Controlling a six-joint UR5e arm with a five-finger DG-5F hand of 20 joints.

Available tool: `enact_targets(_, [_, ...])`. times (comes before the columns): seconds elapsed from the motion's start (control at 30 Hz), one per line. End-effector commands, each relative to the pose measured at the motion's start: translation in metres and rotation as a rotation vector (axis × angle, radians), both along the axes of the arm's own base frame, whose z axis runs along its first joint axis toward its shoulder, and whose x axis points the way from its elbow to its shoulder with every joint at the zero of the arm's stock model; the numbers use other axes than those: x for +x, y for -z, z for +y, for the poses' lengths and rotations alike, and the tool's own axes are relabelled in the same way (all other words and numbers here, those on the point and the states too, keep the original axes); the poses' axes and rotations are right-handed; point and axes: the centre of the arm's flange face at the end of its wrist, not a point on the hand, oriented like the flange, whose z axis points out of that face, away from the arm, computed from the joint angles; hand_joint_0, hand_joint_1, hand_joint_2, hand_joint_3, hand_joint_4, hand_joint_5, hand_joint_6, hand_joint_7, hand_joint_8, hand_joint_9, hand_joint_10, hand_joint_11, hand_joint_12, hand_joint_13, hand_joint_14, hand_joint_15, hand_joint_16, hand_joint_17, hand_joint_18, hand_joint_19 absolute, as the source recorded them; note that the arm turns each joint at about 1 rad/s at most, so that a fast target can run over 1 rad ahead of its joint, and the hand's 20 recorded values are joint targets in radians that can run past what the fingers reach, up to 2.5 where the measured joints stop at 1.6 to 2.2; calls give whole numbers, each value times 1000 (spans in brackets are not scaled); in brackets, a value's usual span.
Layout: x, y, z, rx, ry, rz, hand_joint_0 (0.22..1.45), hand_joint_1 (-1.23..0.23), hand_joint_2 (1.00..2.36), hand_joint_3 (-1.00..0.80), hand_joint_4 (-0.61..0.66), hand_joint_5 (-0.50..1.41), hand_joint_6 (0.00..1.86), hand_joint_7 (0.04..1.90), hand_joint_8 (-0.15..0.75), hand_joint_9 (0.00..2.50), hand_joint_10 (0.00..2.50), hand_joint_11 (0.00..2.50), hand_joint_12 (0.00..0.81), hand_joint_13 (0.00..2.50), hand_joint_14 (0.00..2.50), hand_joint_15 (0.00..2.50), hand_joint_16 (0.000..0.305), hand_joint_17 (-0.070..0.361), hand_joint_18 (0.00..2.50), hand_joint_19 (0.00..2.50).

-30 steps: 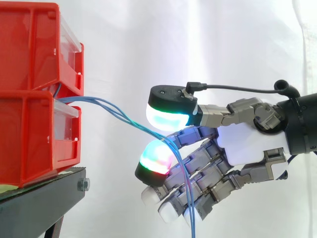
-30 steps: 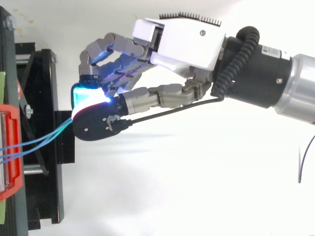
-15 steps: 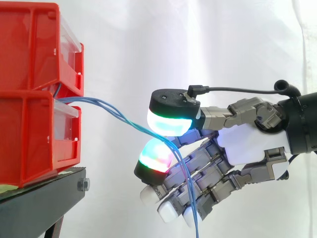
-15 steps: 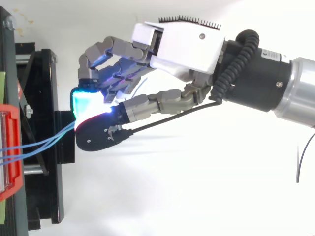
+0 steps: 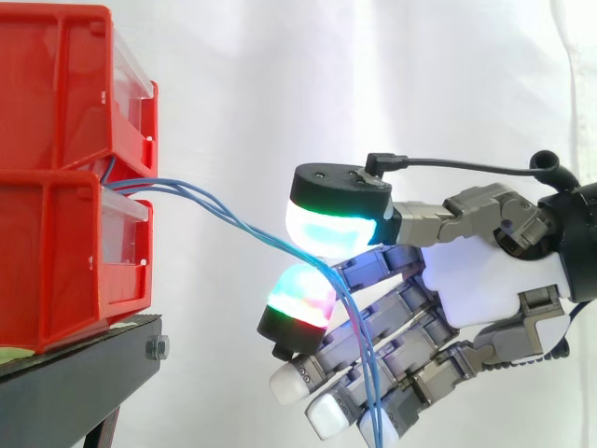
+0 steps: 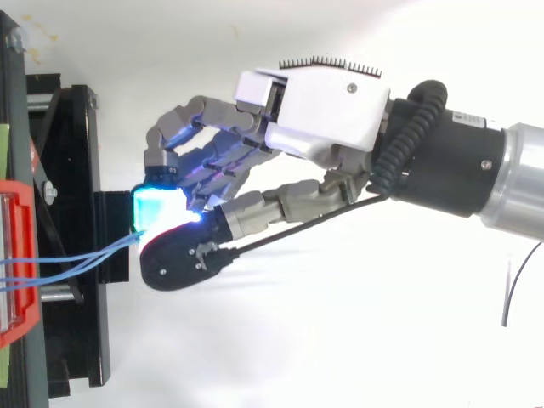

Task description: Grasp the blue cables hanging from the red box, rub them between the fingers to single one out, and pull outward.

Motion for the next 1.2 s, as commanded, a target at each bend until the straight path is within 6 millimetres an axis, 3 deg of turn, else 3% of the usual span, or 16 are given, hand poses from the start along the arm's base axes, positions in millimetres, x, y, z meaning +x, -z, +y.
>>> enact_targets(0.0, [-2,1,3,34,1,10,533,-782,1006,-414,80,-187,885,1050,264,689,11,372,373,757,20,560,51,114,649,592])
enact_targets(0.27, [-3,2,8,39,-4,21,645,-833,1015,-266,29,-185,887,1085,253,692,11,368,360,761,20,553,47,106,651,564])
enact_targets(0.53, [-3,2,10,46,-5,19,776,-916,1000,-500,3,-195,903,1012,218,647,10,351,347,758,19,516,46,103,696,483])
enact_targets(0.67, [-3,2,10,48,-5,18,737,-919,1000,-500,21,-187,901,1021,213,659,10,356,339,759,21,513,46,103,701,478])
enact_targets(0.9, [-3,2,10,66,0,11,510,-898,1000,-500,55,-166,897,1029,230,709,12,359,362,781,19,531,49,109,717,504])
enact_targets(1.17, [-3,2,9,78,5,10,401,-818,1000,-500,86,-159,894,1000,272,743,9,347,406,810,17,535,57,128,770,502])
